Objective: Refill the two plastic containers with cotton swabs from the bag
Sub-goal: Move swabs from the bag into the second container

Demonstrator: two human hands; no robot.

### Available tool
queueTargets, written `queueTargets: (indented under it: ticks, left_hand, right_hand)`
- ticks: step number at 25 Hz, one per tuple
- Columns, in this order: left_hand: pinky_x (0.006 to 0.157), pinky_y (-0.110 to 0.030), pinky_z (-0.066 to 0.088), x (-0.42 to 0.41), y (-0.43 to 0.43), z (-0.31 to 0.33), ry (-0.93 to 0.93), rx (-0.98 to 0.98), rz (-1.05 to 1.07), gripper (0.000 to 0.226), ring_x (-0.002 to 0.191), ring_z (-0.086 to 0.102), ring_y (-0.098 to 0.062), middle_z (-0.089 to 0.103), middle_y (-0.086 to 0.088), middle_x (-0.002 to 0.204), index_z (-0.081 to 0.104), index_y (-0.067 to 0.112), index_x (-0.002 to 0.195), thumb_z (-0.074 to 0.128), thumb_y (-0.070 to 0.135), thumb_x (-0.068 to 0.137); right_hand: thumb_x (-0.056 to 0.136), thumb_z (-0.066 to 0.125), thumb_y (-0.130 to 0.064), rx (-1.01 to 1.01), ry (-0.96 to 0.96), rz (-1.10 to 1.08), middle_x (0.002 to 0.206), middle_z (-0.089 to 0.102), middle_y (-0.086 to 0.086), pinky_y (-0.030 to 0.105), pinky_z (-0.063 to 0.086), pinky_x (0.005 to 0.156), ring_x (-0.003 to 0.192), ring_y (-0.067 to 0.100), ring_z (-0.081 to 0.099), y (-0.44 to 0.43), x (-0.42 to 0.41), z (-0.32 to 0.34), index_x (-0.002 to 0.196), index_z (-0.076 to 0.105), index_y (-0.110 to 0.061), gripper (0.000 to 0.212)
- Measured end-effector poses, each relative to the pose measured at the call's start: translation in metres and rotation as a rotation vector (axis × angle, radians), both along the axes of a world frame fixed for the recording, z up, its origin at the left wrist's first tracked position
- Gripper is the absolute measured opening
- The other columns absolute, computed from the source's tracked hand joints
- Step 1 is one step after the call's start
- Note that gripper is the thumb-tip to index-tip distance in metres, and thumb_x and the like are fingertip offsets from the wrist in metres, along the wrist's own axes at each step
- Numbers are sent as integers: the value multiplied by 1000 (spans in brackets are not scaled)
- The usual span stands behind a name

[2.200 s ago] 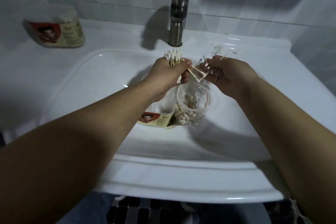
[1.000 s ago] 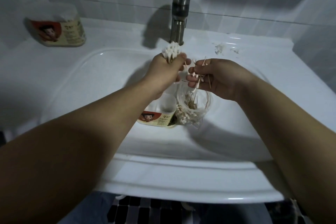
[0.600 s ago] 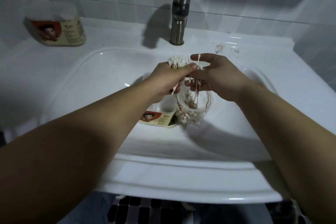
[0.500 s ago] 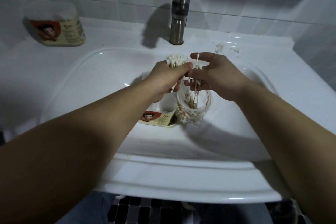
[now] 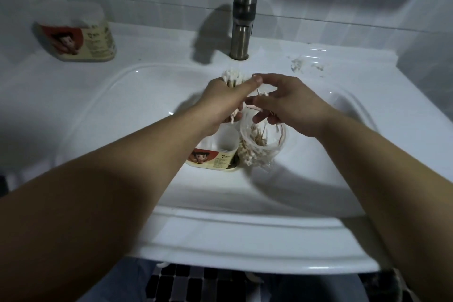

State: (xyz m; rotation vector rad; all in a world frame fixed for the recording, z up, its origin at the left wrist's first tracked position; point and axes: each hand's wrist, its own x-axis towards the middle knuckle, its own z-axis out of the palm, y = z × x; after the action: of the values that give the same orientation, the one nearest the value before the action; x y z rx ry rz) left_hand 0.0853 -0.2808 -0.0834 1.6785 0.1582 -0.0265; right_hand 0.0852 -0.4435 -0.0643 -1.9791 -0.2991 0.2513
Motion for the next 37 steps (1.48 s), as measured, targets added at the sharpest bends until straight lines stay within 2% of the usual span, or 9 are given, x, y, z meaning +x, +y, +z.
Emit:
queueTargets:
  ticks: [5,9,15,22,25,27,31,34,37]
  left_hand:
    - [50,-24,46,-5,-2,-1,-43,22,-109,19,58,60,-10,69,5,68,74,17,95,82,31,84]
    - [58,-28,50,-5,-1,-1,-63,81,-169,11,68,63,-13,71,6,70,76,18,91,81,25,85]
    - [68,-38,53,-7,-2,-1,-101,102,-206,23,79,69,-21,76,-19,96,76,11,98,83,27,84]
    - [51,-22,51,-9,-7,-2,-80,198,-210,10,58,64,-7,68,2,69,70,13,93,77,16,87]
    - [49,-21,49,-7,-6,-4,-100,206,-187,7,53,62,-3,67,3,66,69,16,88,76,17,88]
    - [54,-26,52,-6,-5,-6,-105,202,-181,8,62,65,-8,70,0,73,71,15,93,76,20,89]
    - [56,-28,50,-2,-3,-4,-88,58,-119,12,67,67,-14,74,-2,81,73,15,101,72,25,95]
    - [60,-31,52,2,0,-2,-38,-48,-60,17,70,69,-19,75,-7,86,72,12,103,65,27,99]
    - [61,-30,51,1,-2,1,3,-92,-62,19,65,66,-20,71,-5,76,70,12,92,59,25,101]
  right_hand:
    - [95,70,-12,-8,-12,76,87,78,2,34,41,61,70,20,72,2,1,-2,134,59,-16,40]
    - [92,70,-8,-55,1,32,84,78,2,33,45,63,69,14,71,-1,4,-3,152,41,-15,67]
    - [87,69,7,-17,63,32,81,75,7,24,47,59,70,17,68,-1,5,-4,161,20,-18,92]
    - [80,64,23,-39,73,123,92,71,7,23,50,68,74,13,65,2,-3,-2,163,0,-27,117]
    - [81,58,25,-31,67,120,77,63,1,19,45,57,61,9,58,2,-2,-3,163,2,-27,112]
    - [82,53,26,5,82,109,81,59,3,19,43,53,60,8,57,1,3,-6,163,6,-28,108]
    - [80,56,22,124,115,110,117,65,15,26,54,69,96,24,72,-2,11,-11,156,35,-15,87]
    - [90,58,17,158,100,164,102,69,20,38,61,86,89,30,73,-1,7,-10,133,57,-2,48]
    - [90,70,5,35,40,159,100,75,19,45,61,89,87,28,74,2,2,-6,129,62,-9,42]
